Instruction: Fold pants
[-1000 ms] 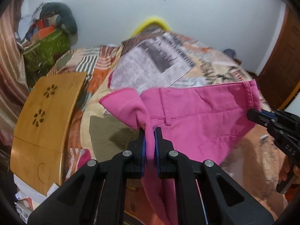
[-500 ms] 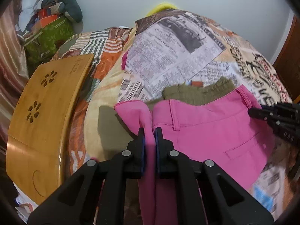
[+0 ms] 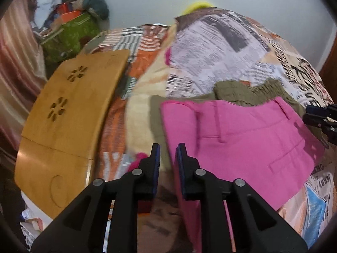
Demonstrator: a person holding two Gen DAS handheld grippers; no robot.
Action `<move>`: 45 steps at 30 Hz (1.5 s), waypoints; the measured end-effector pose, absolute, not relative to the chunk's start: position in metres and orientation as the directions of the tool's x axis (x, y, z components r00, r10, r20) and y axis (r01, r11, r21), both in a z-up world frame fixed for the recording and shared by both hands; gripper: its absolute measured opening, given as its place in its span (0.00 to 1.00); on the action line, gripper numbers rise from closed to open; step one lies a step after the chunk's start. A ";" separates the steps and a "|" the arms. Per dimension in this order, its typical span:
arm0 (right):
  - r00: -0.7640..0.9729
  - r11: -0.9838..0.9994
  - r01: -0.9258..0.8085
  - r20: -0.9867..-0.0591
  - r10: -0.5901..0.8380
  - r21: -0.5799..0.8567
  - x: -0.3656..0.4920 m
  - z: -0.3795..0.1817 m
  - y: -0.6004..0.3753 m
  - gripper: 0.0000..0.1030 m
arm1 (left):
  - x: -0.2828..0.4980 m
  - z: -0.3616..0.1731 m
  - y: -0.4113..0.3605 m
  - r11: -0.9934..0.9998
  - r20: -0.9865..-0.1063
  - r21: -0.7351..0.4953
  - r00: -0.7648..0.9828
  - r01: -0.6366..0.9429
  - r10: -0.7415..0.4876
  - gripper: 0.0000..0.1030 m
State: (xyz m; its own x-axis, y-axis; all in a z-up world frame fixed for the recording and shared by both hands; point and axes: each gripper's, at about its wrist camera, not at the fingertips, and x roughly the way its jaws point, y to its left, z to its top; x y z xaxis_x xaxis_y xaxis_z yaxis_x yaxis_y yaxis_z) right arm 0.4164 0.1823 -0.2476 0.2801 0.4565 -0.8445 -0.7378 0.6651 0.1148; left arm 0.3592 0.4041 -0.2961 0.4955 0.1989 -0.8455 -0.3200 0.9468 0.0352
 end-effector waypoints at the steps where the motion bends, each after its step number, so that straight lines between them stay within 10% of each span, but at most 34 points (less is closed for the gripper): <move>1: 0.277 0.659 -0.745 -0.851 0.446 0.103 0.415 -0.250 0.187 0.32 | 0.359 -0.299 0.407 0.944 -0.853 0.047 0.479 -0.326 0.208 0.16; 18: 0.326 0.658 -0.738 -0.776 0.540 0.148 0.389 -0.191 0.146 0.32 | 0.314 -0.242 0.373 0.952 -0.809 0.016 0.555 -0.306 0.192 0.17; 33: 0.483 0.590 -0.793 -0.434 0.761 0.151 0.264 -0.021 0.067 0.32 | 0.176 -0.036 0.244 0.968 -0.459 0.009 0.859 -0.252 0.228 0.42; 45: 0.549 0.575 -0.810 -0.195 0.813 0.116 0.154 0.021 0.015 0.32 | 0.052 0.020 0.171 0.970 -0.232 0.001 0.944 -0.243 0.236 0.52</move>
